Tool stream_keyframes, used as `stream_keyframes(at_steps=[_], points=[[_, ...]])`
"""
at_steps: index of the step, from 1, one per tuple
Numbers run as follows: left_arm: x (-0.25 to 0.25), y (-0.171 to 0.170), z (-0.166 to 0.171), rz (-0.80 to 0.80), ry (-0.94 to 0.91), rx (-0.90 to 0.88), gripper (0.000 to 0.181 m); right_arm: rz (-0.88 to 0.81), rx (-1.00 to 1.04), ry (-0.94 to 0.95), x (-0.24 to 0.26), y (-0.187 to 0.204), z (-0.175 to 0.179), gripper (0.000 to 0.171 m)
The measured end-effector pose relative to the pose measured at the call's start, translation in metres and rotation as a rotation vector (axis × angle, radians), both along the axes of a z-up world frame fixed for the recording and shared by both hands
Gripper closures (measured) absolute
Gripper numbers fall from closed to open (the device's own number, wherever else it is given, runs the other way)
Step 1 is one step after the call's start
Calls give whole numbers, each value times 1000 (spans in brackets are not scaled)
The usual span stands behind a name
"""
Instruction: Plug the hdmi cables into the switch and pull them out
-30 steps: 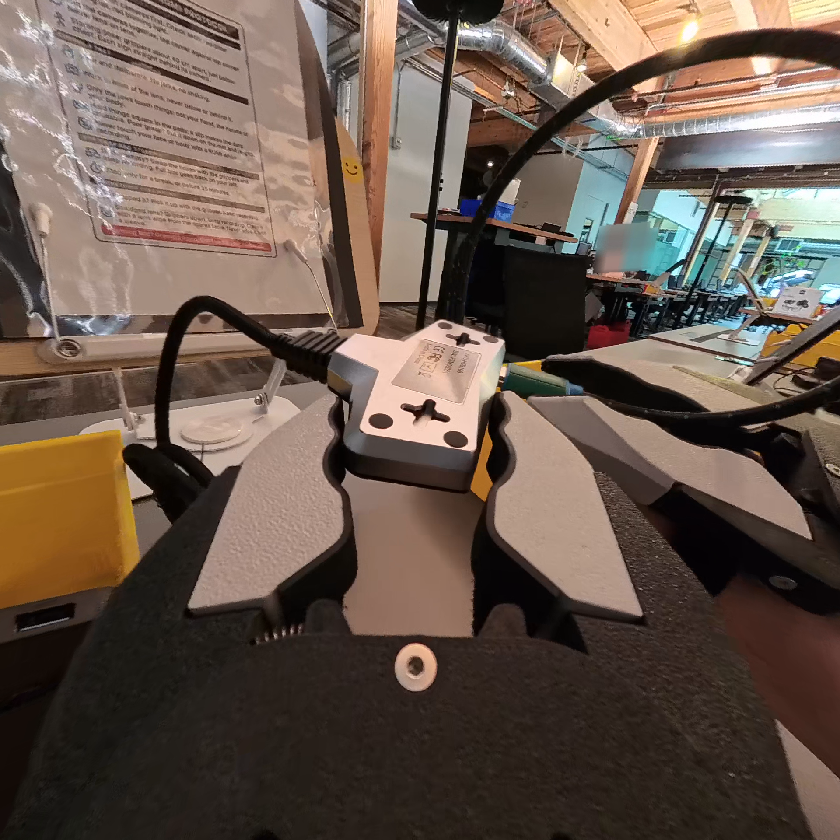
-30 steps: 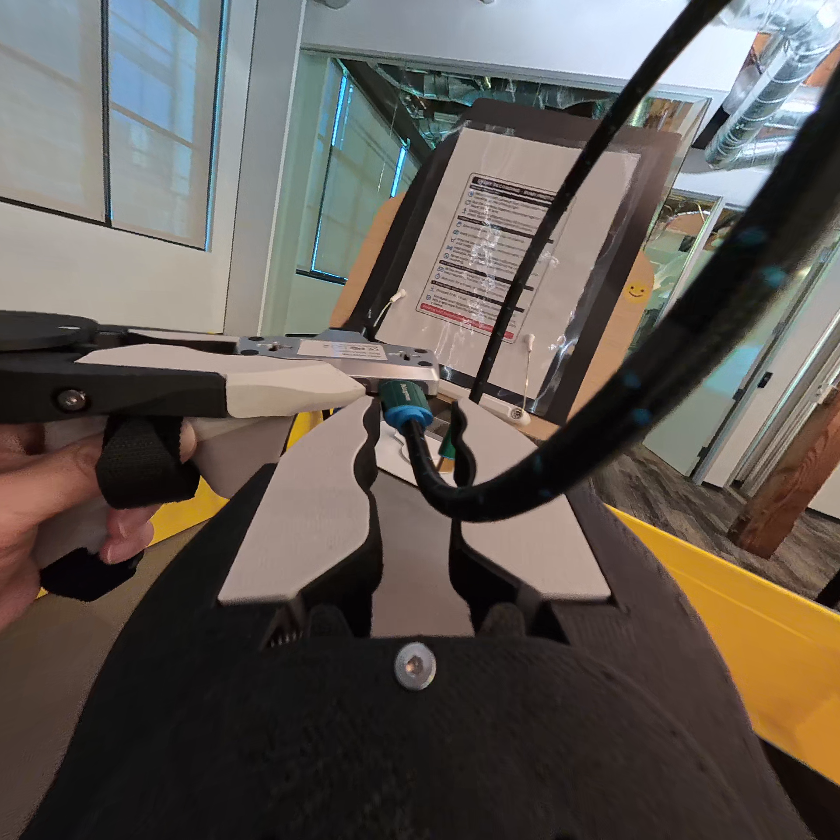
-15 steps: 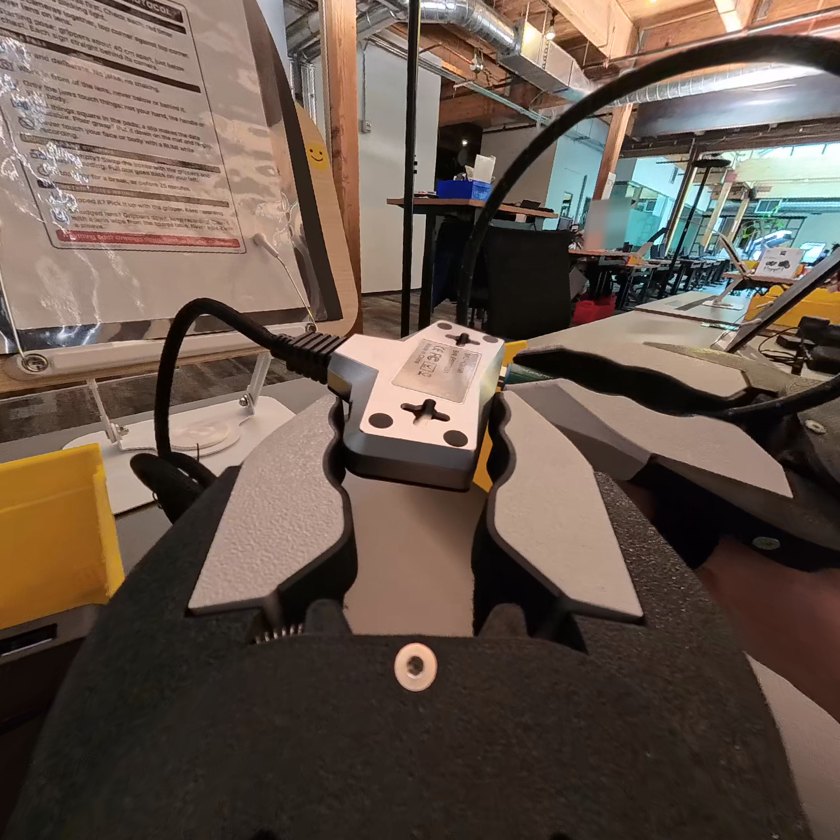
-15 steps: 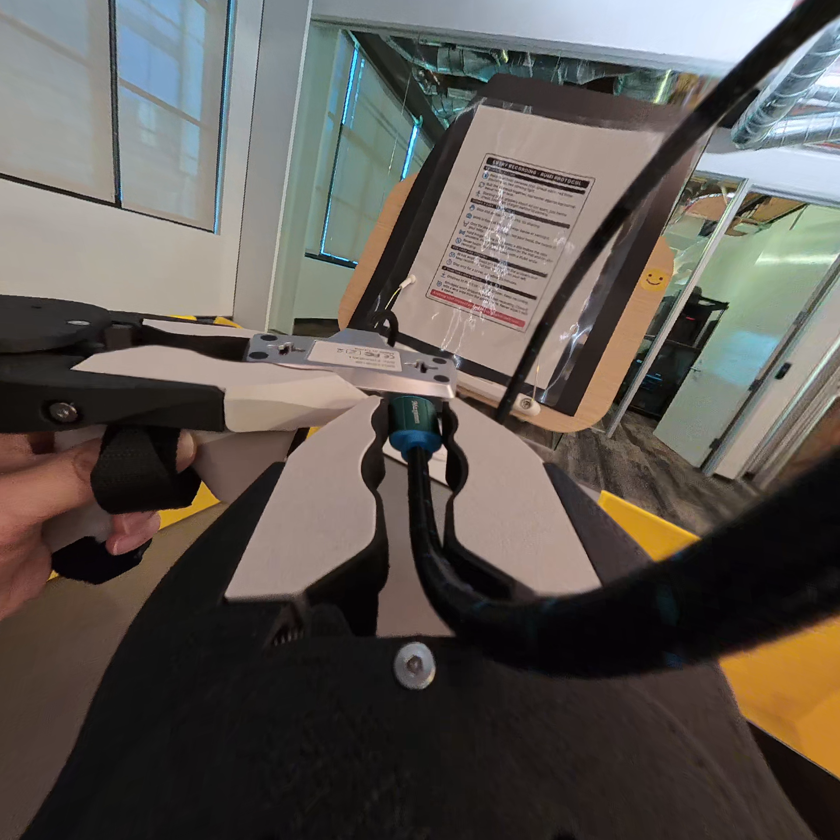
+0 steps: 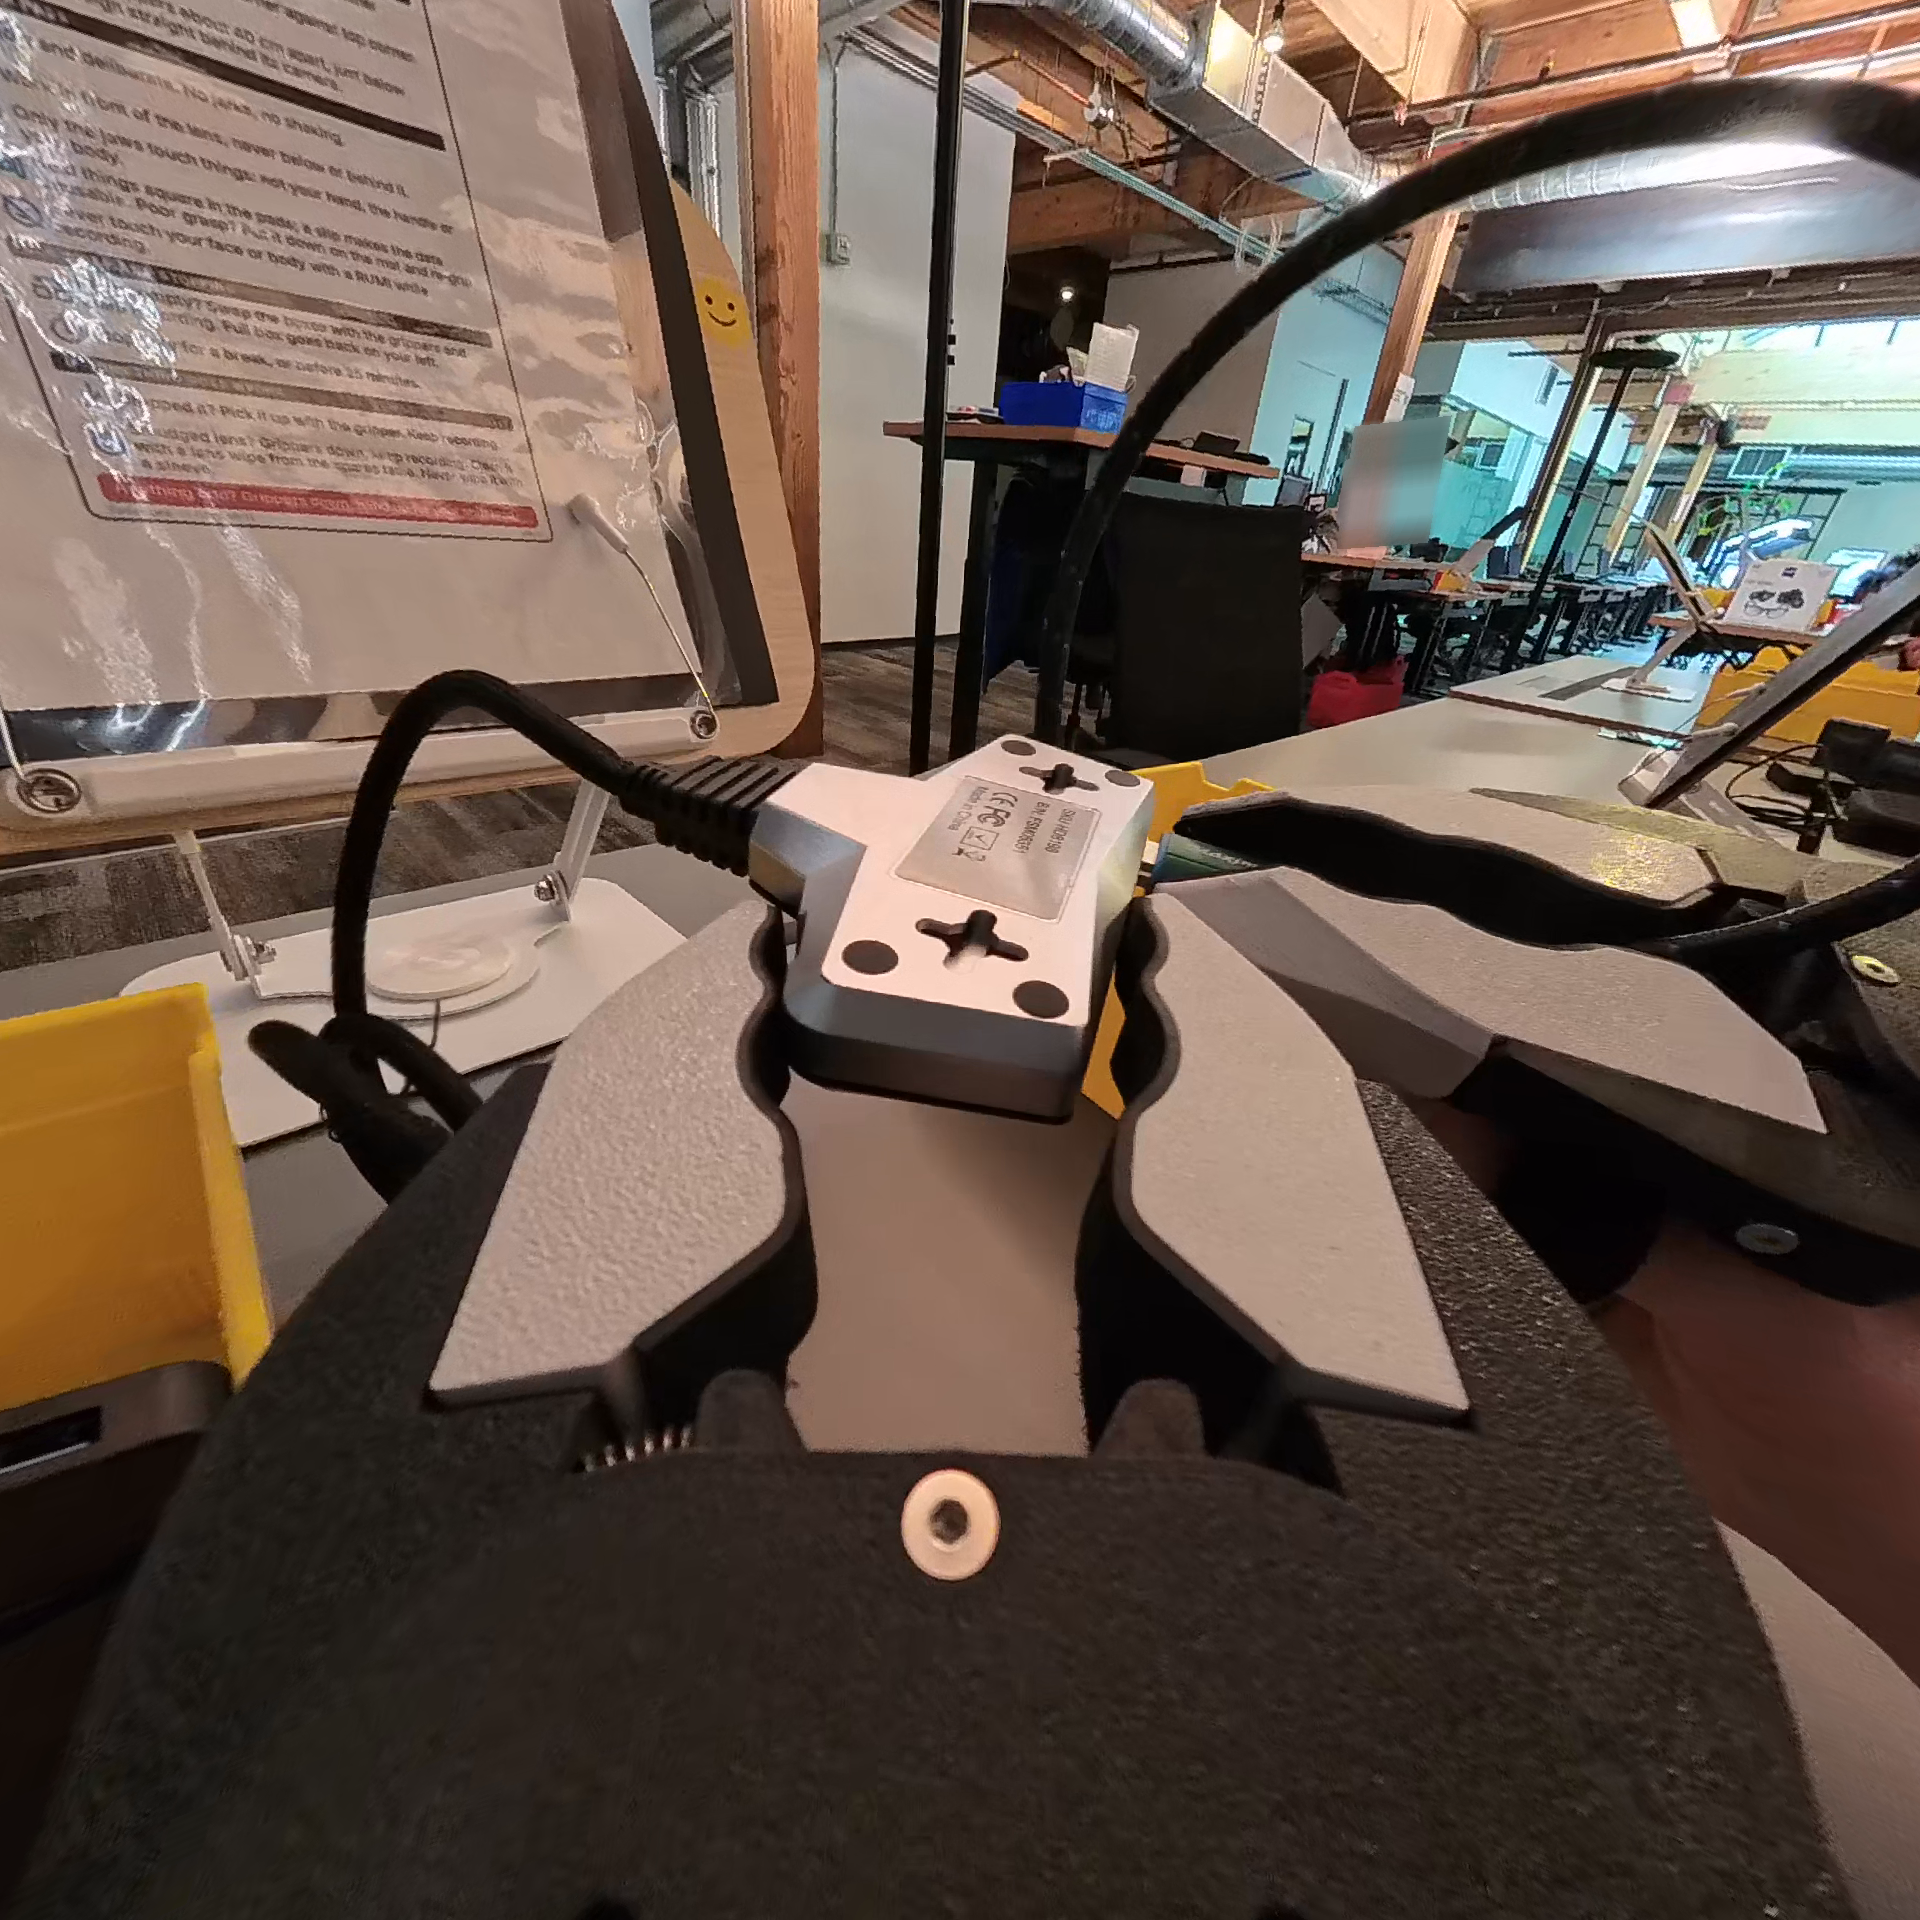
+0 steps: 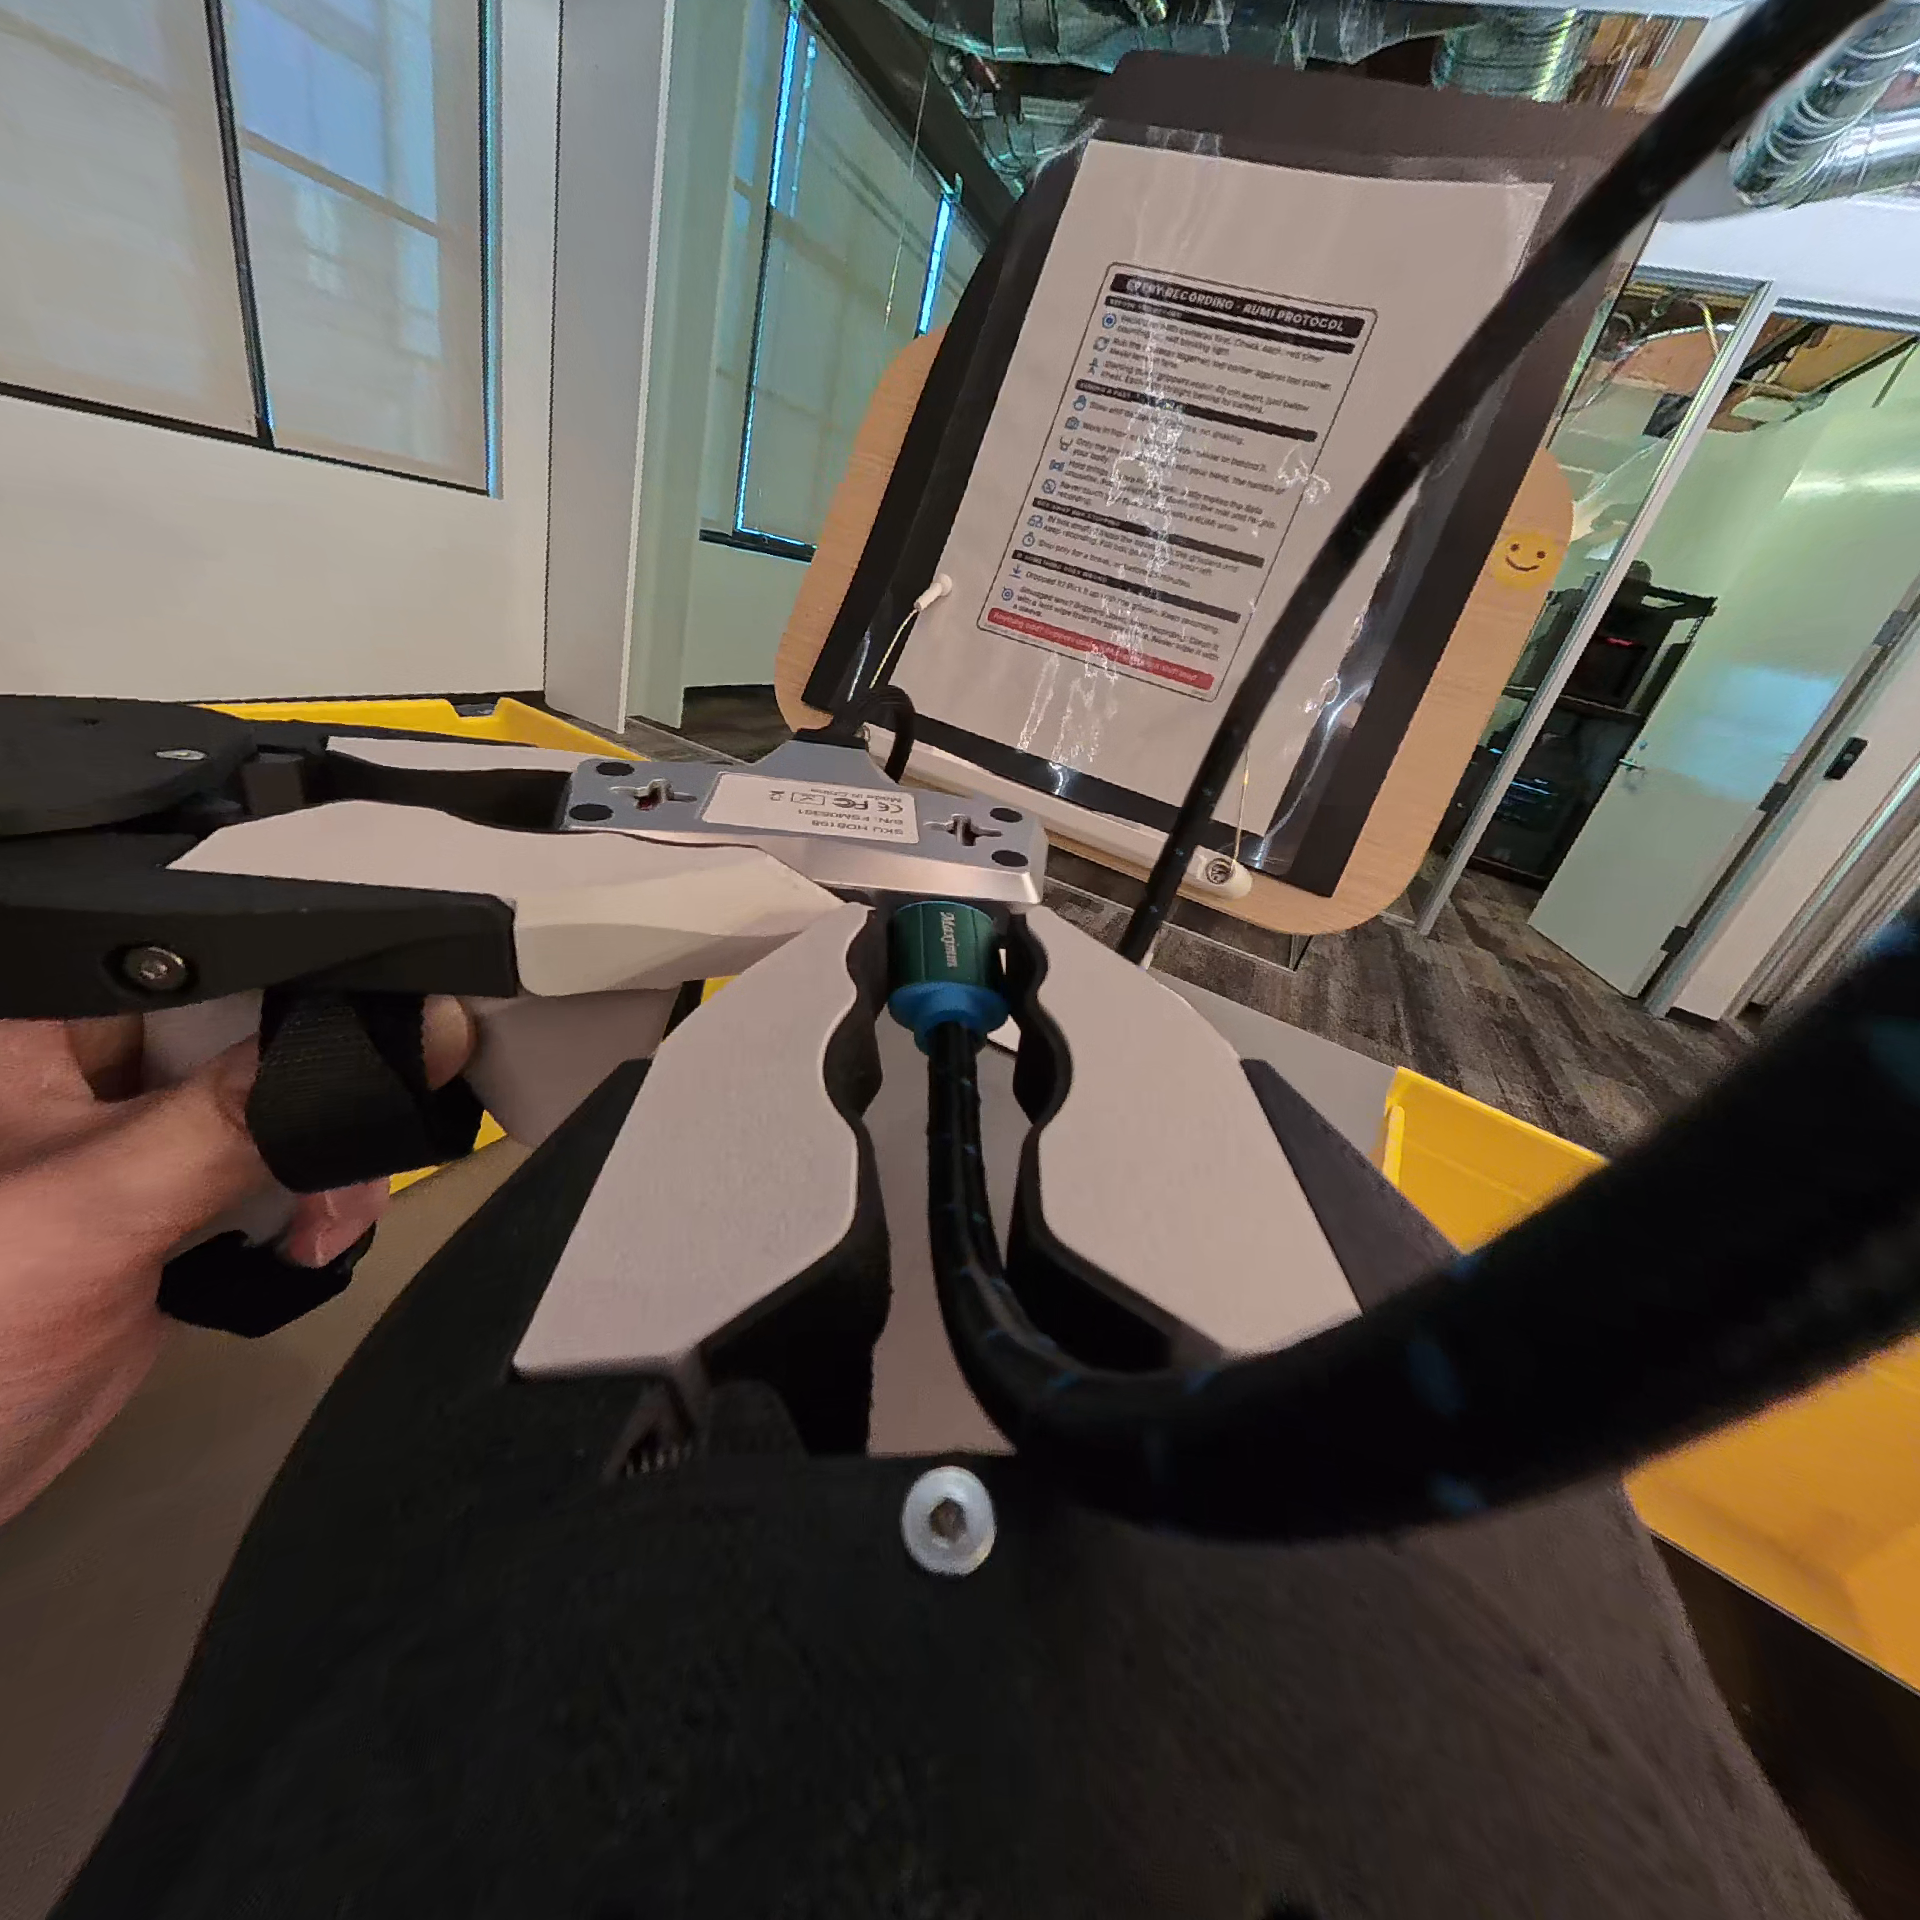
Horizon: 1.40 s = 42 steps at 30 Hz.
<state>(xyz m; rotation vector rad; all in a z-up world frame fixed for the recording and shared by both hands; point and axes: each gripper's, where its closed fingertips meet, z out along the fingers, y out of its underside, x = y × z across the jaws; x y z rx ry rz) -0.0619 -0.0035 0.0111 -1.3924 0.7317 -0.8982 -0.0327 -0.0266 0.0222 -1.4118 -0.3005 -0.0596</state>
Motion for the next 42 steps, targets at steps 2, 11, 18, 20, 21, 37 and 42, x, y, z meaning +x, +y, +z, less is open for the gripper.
stream_keyframes(at_steps=[2,11,18,20,21,37,42], points=[[1,-1,0,0,5,2,120,-5,-2,2,1,-1,0,149],[6,-7,3,-53,-6,-2,120,-27,-3,-38,4,-8,2,149],[12,-11,4,-53,6,-13,120,-71,-8,-43,10,-13,4,149],[13,-12,4,-65,7,-23,120,-94,-15,-66,11,-14,4,149],[13,-12,4,-68,6,-21,120,-93,-14,-66,11,-14,4,149],[26,-22,5,-113,56,31,120,-68,-5,22,18,-30,7,165],[22,-19,5,-90,30,30,120,-80,0,2,23,-29,5,147]])
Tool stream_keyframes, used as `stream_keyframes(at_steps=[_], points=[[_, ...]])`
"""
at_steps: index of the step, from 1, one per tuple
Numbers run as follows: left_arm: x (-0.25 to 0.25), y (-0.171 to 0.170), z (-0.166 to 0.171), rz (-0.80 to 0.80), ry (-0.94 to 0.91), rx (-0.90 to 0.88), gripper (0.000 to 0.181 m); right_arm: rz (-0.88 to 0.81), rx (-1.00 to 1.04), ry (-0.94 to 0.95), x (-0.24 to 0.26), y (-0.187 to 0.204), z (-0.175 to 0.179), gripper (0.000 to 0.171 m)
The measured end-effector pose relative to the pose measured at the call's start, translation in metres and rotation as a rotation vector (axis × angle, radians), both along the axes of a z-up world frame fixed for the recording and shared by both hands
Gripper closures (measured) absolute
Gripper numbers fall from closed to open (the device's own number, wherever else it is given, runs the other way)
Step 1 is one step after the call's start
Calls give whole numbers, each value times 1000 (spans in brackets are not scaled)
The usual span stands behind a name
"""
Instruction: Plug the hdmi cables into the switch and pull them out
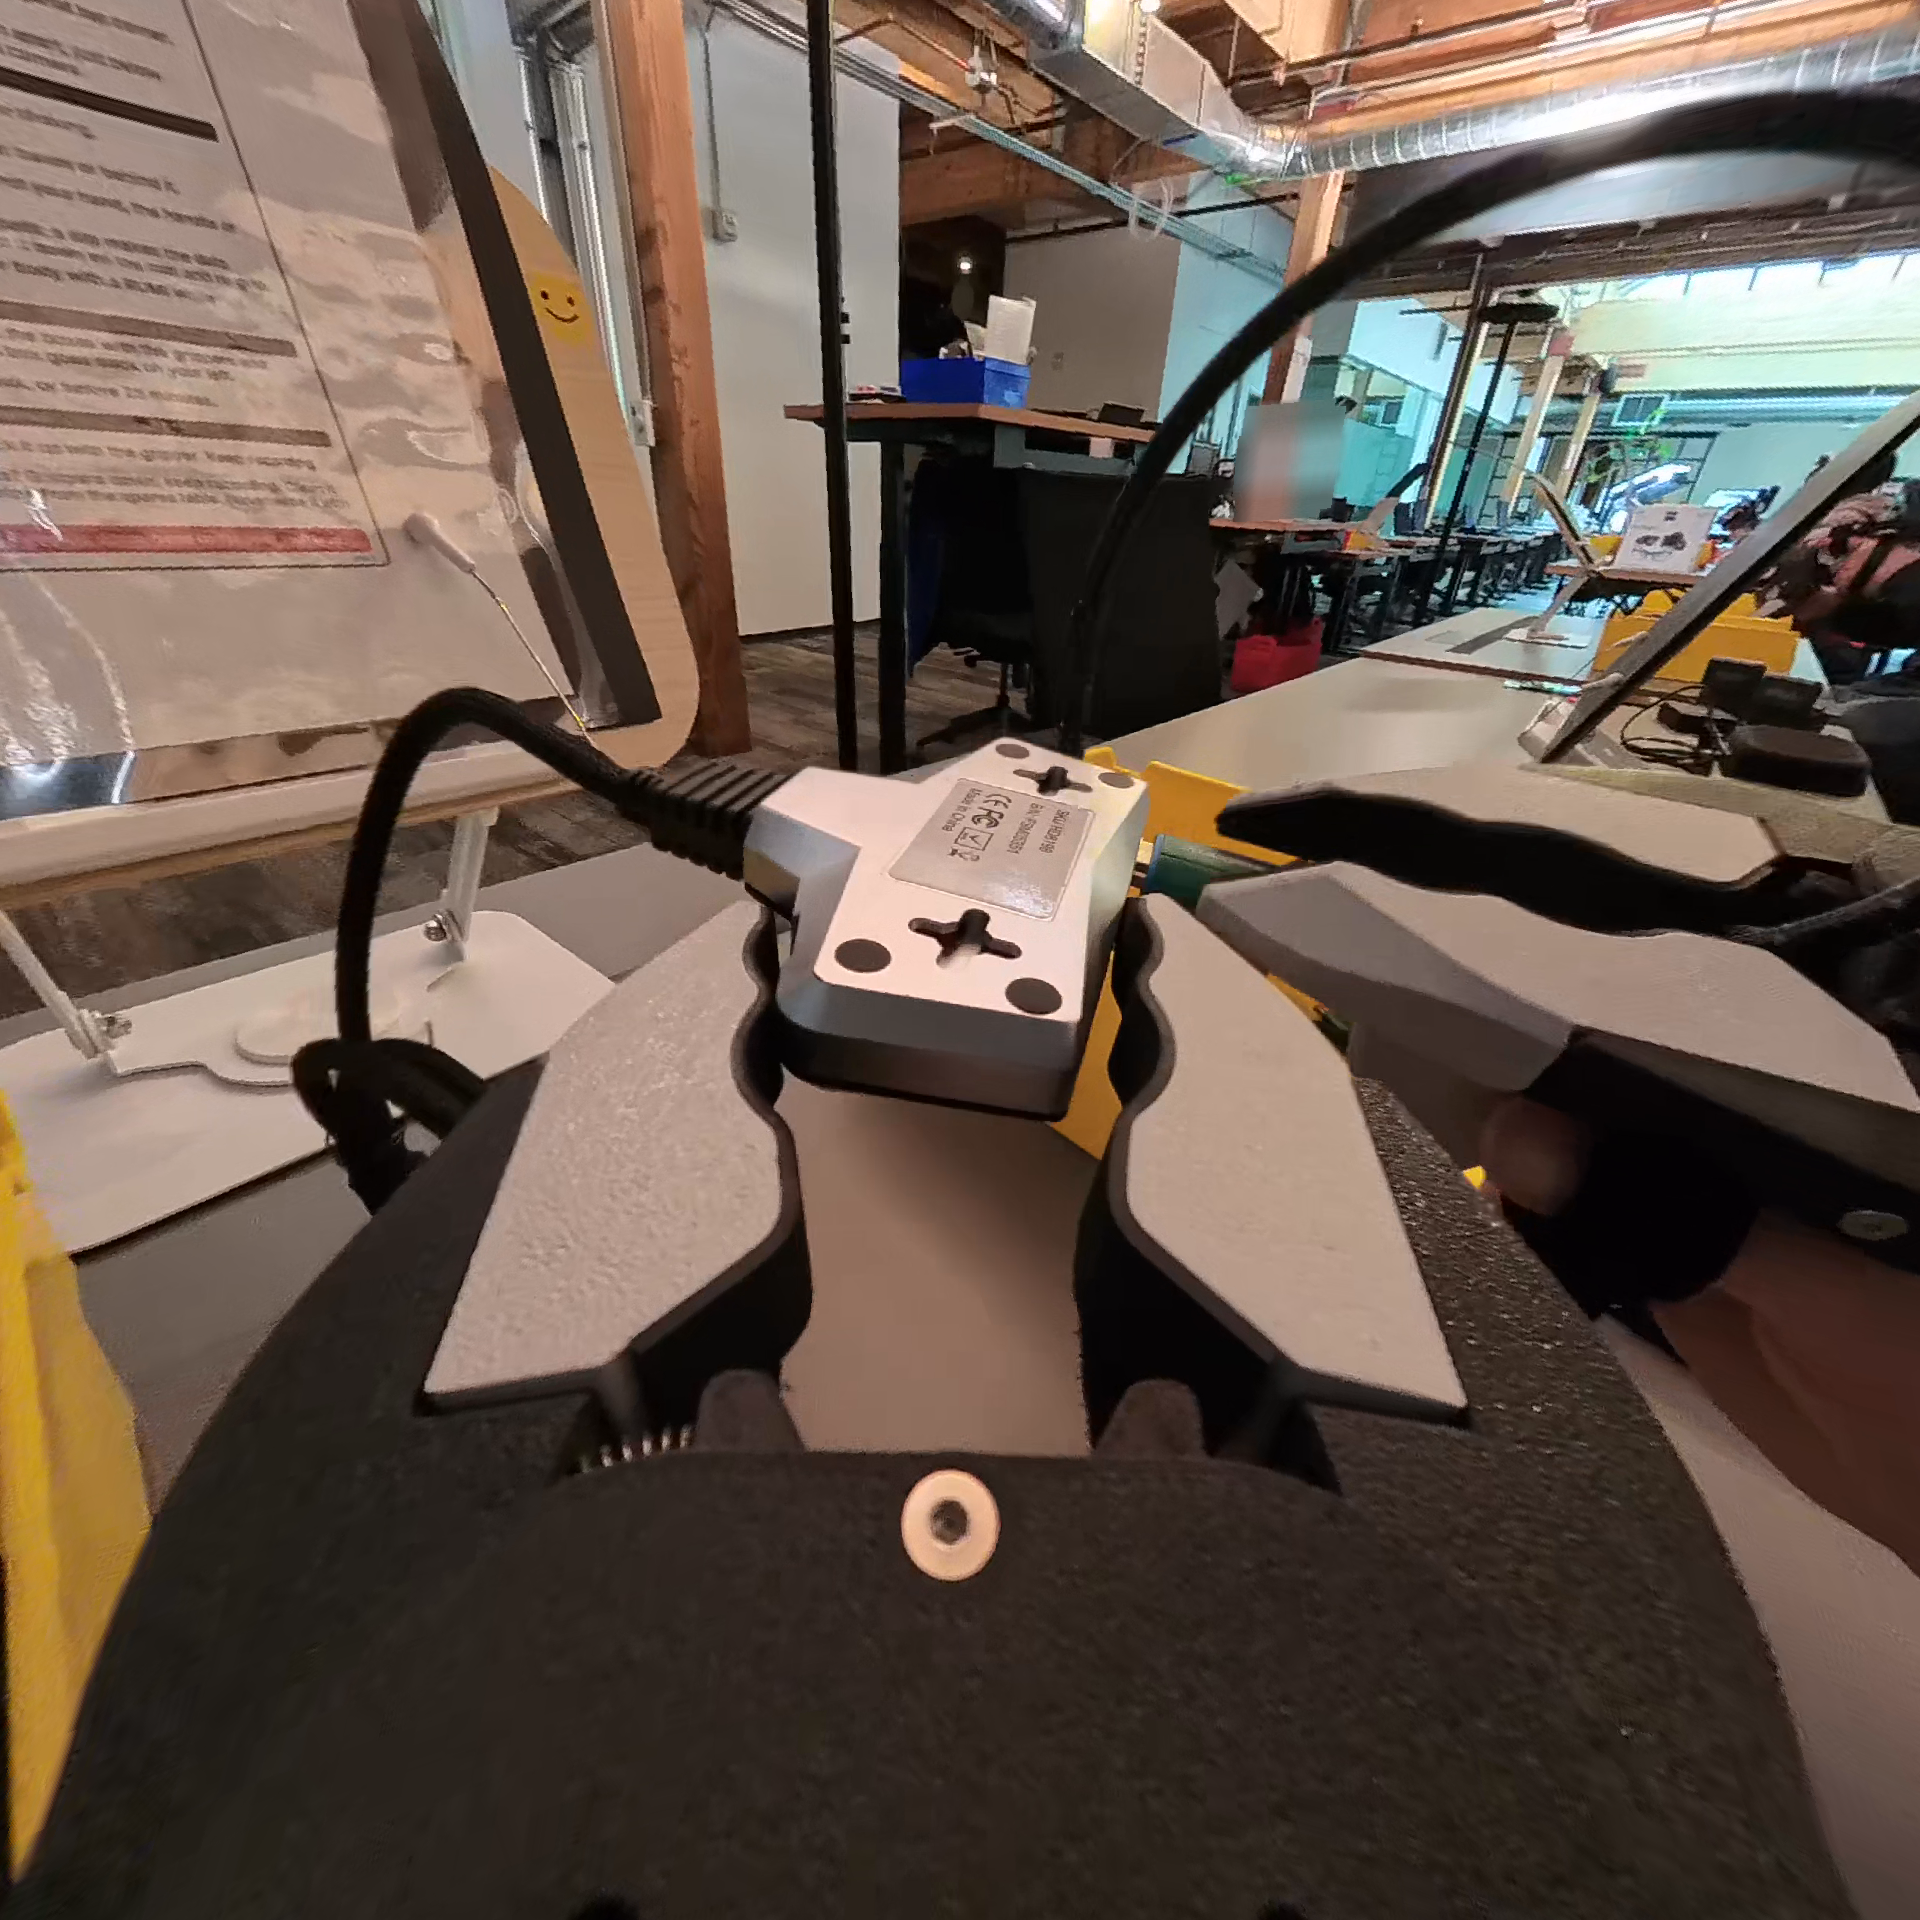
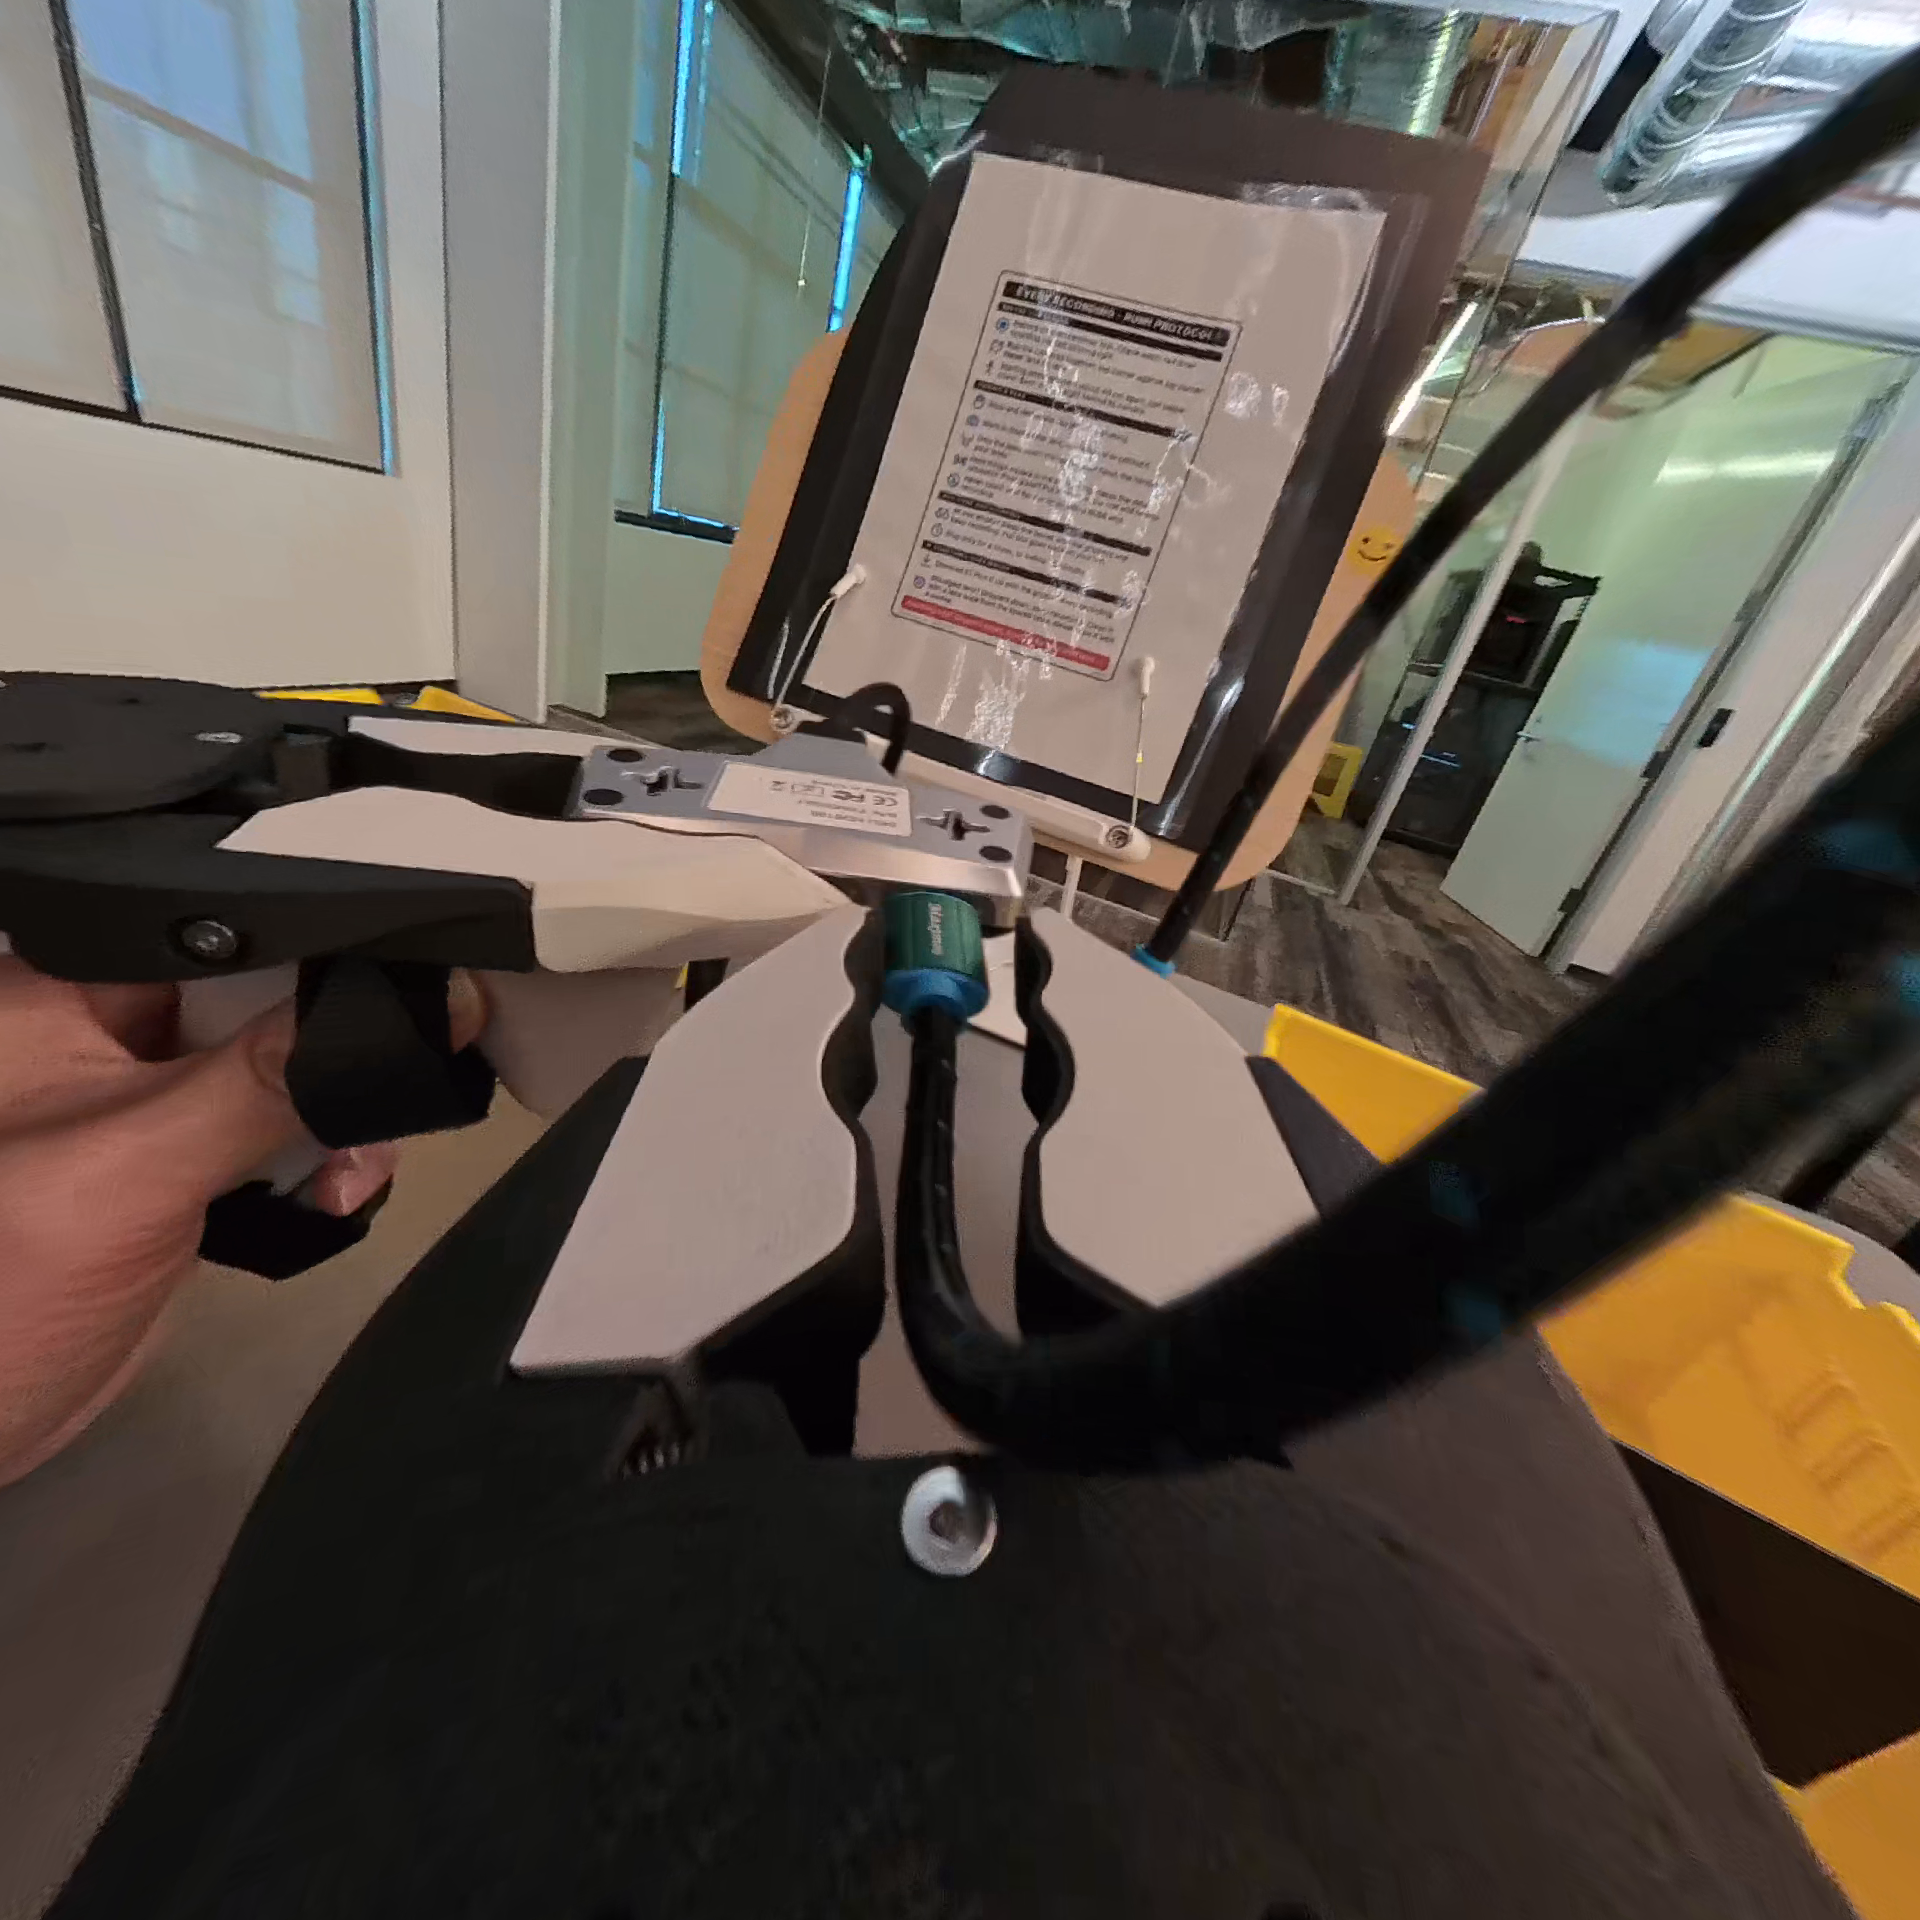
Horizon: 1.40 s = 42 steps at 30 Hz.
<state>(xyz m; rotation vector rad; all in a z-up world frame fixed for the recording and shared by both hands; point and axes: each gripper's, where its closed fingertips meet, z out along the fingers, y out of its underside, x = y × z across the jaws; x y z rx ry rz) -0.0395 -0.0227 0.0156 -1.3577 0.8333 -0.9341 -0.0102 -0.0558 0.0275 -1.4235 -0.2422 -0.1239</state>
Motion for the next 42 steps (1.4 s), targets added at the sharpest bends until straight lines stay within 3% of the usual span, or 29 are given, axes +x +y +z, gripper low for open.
stream_keyframes(at_steps=[18,42], points=[[-3,-3,4,36,27,27,120,-5,-20,-17,-2,6,-7,149],[-2,-12,14,-35,20,13,120,-24,-5,-29,-5,-5,3,149]])
